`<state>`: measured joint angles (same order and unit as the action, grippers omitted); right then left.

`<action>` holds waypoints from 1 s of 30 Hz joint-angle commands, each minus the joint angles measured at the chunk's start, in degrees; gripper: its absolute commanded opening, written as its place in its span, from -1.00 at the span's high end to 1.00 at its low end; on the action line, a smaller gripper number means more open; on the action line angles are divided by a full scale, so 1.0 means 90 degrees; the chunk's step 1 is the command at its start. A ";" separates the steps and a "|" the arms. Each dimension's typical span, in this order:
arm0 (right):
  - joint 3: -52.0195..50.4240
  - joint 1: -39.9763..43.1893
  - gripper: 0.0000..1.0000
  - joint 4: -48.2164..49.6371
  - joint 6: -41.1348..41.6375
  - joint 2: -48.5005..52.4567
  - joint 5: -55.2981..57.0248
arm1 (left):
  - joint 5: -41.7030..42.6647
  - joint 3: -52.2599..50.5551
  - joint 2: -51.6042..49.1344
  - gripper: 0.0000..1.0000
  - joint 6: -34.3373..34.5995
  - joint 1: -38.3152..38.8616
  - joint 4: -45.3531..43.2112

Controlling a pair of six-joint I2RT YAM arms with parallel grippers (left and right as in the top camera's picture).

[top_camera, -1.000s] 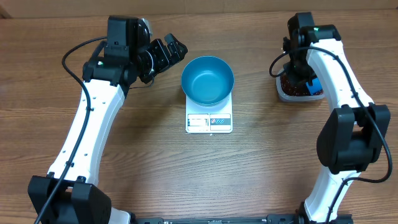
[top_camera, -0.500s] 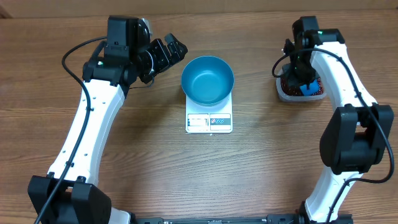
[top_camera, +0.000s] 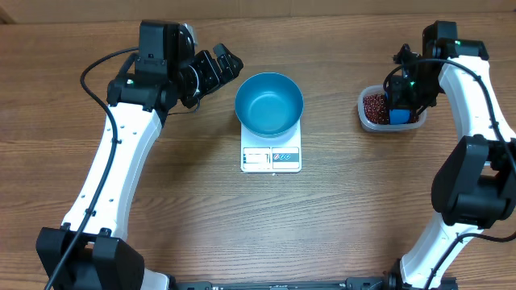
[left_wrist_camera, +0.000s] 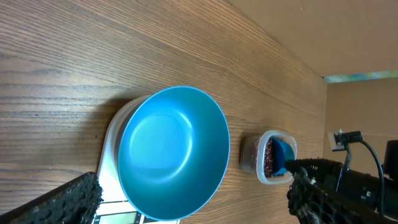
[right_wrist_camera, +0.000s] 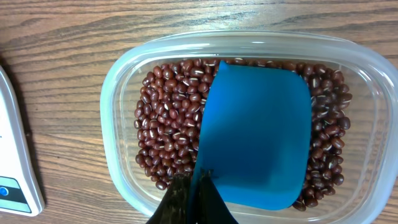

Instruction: Scoop item into bowl and weigh 150g on scale

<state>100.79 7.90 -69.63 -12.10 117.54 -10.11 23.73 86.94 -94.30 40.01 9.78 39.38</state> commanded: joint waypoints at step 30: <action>-0.0787 0.0274 0.93 0.0304 0.0182 0.0245 -0.1171 | -0.0039 0.0017 -0.0010 -0.99 -0.0165 0.0036 0.0000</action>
<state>96.95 10.98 -66.85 -10.74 116.44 -19.46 23.73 86.94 -94.30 40.01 9.78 39.38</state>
